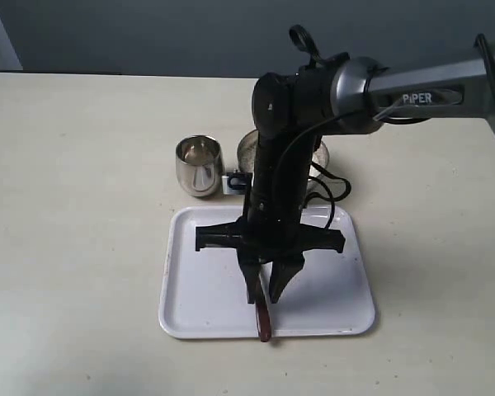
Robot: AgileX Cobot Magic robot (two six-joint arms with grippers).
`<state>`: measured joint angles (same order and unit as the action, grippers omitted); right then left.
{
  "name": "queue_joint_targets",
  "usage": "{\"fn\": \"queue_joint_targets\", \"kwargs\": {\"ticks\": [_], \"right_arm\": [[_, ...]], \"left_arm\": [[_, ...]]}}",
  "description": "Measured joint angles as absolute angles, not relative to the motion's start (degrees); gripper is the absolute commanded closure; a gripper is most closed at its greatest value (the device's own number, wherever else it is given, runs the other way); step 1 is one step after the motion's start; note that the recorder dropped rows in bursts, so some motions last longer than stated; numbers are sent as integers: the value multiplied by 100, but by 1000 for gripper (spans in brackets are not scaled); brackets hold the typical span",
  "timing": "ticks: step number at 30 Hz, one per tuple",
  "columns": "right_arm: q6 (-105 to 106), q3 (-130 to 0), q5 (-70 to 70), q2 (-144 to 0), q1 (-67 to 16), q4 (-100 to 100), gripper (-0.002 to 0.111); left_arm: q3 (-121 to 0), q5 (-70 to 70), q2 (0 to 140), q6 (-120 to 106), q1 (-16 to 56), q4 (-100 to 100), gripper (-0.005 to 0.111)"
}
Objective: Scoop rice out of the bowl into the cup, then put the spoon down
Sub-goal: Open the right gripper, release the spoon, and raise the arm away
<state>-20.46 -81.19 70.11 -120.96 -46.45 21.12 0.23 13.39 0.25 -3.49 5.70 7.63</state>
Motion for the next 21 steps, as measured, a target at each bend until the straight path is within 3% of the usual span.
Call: {"fn": "queue_joint_targets", "kwargs": {"ticks": [4, 8, 13, 21], "right_arm": [[-2046, -8119, 7011, -12096, -4645, 2112, 81], [-1965, -8114, 7011, -11993, -4656, 1809, 108], [-2161, -8066, 6495, -11168, -4776, 539, 108], [-2543, -6948, 3996, -9357, -4802, -1058, 108]], "left_arm": [[23, 1339, 25, -349, 570, 763, 106], [23, 1339, 25, -349, 570, 763, 106], [23, 1339, 25, -349, 570, 763, 106], [23, 1339, 25, -349, 570, 751, 106]]}}
